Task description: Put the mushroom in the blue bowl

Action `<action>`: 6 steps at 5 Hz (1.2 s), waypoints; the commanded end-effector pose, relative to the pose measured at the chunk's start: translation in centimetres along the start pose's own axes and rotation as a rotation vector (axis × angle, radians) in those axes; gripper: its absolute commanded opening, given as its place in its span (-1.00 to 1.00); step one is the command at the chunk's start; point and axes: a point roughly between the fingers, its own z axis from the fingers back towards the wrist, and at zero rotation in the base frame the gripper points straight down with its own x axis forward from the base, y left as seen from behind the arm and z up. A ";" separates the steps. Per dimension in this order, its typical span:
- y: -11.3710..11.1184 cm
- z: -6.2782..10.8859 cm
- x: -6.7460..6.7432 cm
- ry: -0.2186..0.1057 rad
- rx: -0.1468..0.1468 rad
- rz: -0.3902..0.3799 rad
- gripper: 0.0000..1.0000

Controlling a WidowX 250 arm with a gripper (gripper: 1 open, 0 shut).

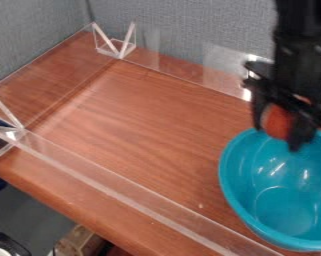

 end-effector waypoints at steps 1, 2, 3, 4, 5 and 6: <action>1.5 1.6 -0.8 -0.045 0.005 0.035 -1.00; 2.2 2.4 -1.6 -0.071 0.013 0.054 -1.00; 2.2 3.1 -2.0 -0.094 0.020 0.053 -1.00; 1.9 2.9 -2.2 -0.098 0.024 0.045 -1.00; 1.5 2.3 -2.4 -0.095 0.025 0.034 -1.00; 1.2 2.0 -2.6 -0.098 0.027 0.027 -1.00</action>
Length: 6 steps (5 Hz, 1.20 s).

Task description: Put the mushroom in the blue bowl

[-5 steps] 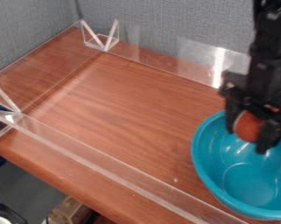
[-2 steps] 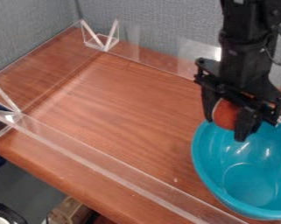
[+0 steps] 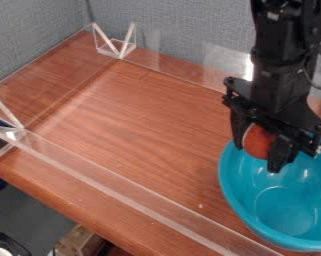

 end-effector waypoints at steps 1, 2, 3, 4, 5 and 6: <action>-0.3 2.0 0.4 -0.084 0.007 -0.017 -1.00; -0.3 2.1 0.4 -0.102 0.011 -0.020 -1.00; -0.4 2.1 0.4 -0.114 0.015 -0.025 -1.00; -0.5 2.0 0.4 -0.128 0.019 -0.030 -1.00; -0.6 1.3 0.2 -0.125 0.022 -0.033 -1.00; -0.6 0.7 0.0 -0.128 0.025 -0.037 -1.00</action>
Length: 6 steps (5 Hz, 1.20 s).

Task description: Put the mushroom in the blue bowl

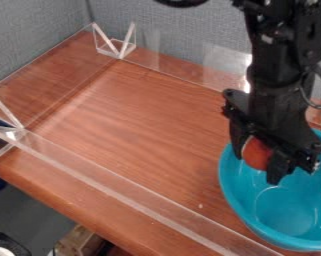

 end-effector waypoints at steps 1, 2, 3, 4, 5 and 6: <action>-0.6 0.7 0.5 -0.063 -0.003 -0.023 -1.00; -0.8 -0.4 0.4 -0.059 -0.009 -0.035 -1.00; -1.1 -1.8 0.4 -0.058 -0.014 -0.048 -1.00; -1.3 -2.7 0.3 -0.058 -0.013 -0.061 -1.00; -1.5 -3.7 0.3 -0.054 -0.019 -0.068 -1.00; -1.3 -3.7 0.4 -0.065 -0.008 -0.063 1.00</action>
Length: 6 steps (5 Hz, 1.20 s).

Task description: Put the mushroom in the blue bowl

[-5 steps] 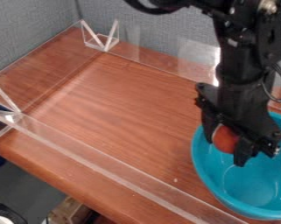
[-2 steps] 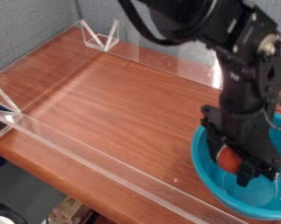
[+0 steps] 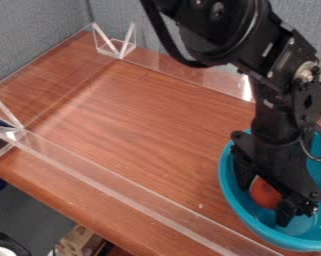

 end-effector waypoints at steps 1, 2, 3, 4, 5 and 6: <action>0.0 1.2 0.7 -0.036 0.004 -0.005 1.00; 0.2 1.6 0.8 -0.037 0.008 0.001 1.00; 0.5 1.9 1.0 -0.037 0.012 0.008 1.00; 0.8 2.2 1.2 -0.038 0.017 0.015 1.00; 1.1 2.6 1.3 -0.041 0.021 0.026 1.00; 1.3 3.1 1.4 -0.050 0.027 0.036 1.00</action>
